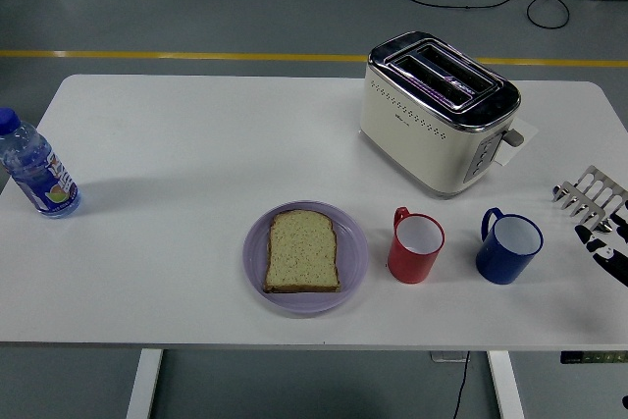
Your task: Pick up the cup,pour liquid into bread,place the cup on the desk
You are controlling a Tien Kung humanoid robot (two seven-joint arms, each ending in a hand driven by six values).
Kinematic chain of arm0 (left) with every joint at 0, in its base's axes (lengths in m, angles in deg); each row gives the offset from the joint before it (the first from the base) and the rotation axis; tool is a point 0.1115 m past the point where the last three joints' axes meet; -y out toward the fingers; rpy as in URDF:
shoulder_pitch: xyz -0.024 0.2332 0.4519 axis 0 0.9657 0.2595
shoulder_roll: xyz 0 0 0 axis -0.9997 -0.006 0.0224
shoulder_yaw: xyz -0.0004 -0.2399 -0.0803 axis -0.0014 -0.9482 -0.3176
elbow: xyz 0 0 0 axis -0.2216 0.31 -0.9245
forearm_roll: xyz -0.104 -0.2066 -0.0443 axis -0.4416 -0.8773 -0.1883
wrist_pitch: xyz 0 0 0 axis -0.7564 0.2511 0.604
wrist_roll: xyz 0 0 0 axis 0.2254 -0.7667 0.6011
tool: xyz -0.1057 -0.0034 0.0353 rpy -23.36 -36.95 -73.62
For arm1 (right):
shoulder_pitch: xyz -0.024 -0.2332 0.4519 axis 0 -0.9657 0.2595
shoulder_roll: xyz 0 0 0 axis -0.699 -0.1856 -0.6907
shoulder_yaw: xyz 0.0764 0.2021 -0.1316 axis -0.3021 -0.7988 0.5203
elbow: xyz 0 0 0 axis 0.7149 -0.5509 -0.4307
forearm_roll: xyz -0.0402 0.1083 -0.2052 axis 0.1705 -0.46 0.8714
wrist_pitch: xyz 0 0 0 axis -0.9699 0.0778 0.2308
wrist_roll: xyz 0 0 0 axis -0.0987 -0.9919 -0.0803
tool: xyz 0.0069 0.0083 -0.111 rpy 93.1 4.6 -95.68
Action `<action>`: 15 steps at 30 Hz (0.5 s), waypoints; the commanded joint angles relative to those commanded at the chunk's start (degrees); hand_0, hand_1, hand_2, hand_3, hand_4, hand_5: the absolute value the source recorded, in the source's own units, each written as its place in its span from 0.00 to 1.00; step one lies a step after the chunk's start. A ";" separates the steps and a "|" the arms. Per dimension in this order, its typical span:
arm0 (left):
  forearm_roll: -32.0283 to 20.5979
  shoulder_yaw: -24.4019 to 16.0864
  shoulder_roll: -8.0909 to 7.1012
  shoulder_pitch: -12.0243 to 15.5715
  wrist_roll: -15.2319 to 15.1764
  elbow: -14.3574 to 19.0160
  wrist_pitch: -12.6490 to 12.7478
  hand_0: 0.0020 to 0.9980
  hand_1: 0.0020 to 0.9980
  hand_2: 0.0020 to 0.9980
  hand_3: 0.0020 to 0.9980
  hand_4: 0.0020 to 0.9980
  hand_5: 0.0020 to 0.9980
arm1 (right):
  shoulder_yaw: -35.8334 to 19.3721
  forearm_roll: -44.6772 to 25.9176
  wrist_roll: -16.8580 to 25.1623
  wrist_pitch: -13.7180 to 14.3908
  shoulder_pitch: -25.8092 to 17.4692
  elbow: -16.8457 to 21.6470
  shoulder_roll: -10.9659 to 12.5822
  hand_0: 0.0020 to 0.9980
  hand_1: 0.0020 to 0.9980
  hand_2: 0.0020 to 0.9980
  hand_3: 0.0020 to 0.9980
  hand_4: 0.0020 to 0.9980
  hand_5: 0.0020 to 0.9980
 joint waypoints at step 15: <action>-0.13 0.52 0.01 0.03 0.05 -0.01 -0.01 0.65 0.61 0.59 0.53 0.29 0.76 | 6.67 2.36 0.70 -0.08 -0.96 1.07 0.12 0.99 0.89 0.99 1.00 0.97 0.10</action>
